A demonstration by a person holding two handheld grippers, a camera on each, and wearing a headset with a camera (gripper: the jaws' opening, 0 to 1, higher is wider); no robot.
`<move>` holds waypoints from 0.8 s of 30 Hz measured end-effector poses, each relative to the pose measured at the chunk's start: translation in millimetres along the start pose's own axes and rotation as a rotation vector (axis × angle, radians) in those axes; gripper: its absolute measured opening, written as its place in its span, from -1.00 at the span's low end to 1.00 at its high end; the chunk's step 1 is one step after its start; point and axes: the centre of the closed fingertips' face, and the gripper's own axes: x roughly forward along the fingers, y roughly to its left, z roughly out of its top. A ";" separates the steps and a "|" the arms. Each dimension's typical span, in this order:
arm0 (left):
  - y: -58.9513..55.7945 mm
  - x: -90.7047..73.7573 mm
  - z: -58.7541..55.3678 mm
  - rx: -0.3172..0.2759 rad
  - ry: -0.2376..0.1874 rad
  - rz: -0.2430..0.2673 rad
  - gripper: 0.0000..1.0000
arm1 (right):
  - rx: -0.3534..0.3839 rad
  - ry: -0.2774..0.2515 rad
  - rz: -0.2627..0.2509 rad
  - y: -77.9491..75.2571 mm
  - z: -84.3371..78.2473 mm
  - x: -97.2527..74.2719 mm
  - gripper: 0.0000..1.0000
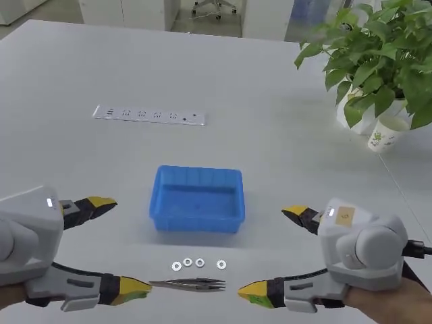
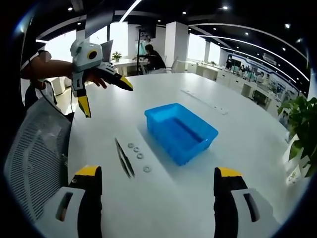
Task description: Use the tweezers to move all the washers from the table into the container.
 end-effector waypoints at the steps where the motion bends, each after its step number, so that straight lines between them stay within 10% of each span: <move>1: -0.7 0.3 -0.4 0.003 0.003 -0.005 0.79 | -0.003 0.002 0.004 0.6 -0.1 0.4 0.89; 24: -14.5 27.4 -36.2 0.124 0.182 -0.127 0.30 | -0.164 0.067 0.152 24.4 -14.5 27.7 0.38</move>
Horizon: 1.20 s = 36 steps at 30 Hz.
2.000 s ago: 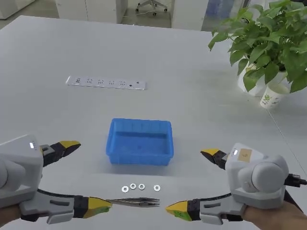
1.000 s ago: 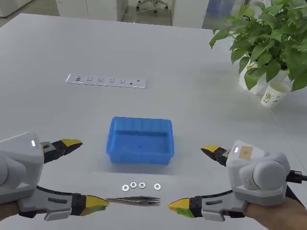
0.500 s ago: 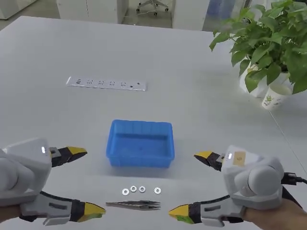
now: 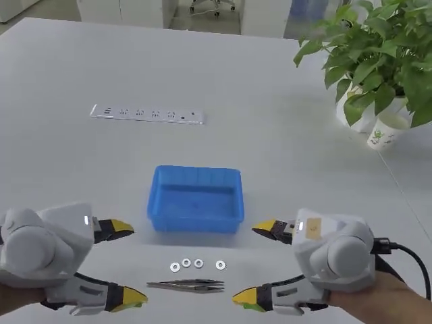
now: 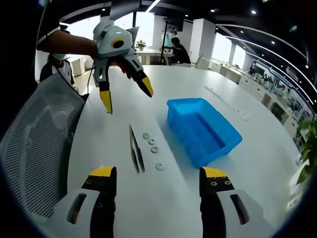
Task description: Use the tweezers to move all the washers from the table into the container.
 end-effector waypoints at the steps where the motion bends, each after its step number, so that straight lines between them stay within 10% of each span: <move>1: -0.3 2.2 -2.2 0.005 0.008 -0.006 0.25 | -0.009 0.002 0.007 1.0 -0.5 2.0 0.36; 36: -18.0 40.1 -26.0 0.134 0.149 -0.165 -0.81 | -0.154 0.082 0.214 37.5 -1.2 51.8 -0.59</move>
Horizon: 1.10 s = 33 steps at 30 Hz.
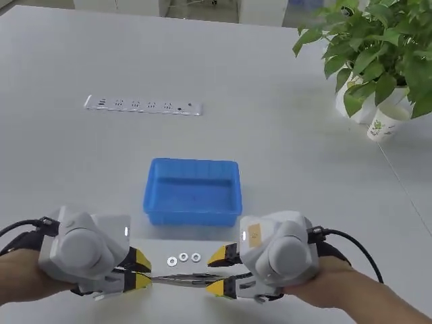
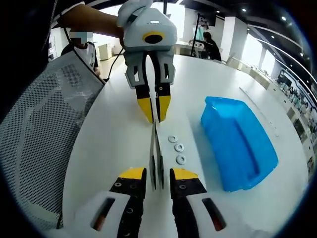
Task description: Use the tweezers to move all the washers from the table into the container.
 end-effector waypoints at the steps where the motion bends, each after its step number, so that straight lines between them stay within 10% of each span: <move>1: -0.2 0.2 -0.8 0.003 0.003 -0.002 -0.84 | 0.000 0.004 0.002 0.3 -0.2 1.2 -0.61; 16: -5.3 -2.3 1.6 0.049 0.002 -0.024 -0.89 | -0.008 0.048 0.005 0.8 -7.6 7.4 -0.71; 33: -7.1 -28.6 33.1 0.113 -0.001 -0.031 -0.90 | -0.016 0.048 0.005 2.4 -6.3 6.8 -0.75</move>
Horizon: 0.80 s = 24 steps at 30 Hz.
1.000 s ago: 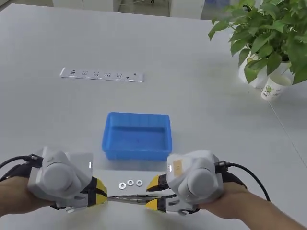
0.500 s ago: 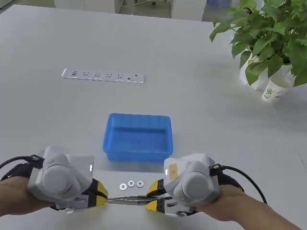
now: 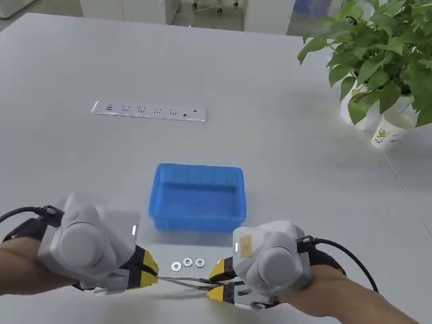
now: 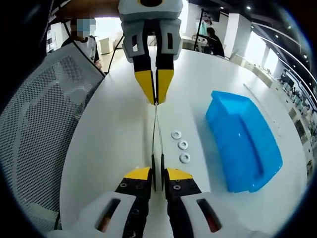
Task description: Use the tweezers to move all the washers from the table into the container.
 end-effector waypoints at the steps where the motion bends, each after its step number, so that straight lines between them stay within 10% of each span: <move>1: 0.1 -1.2 2.3 0.003 -0.002 -0.002 -0.90 | 0.000 0.000 0.000 0.1 0.3 -0.3 -0.75; 24: 5.6 -24.6 66.5 0.099 -0.091 0.008 -0.90 | 0.011 -0.067 -0.028 -4.3 21.8 -4.7 -0.77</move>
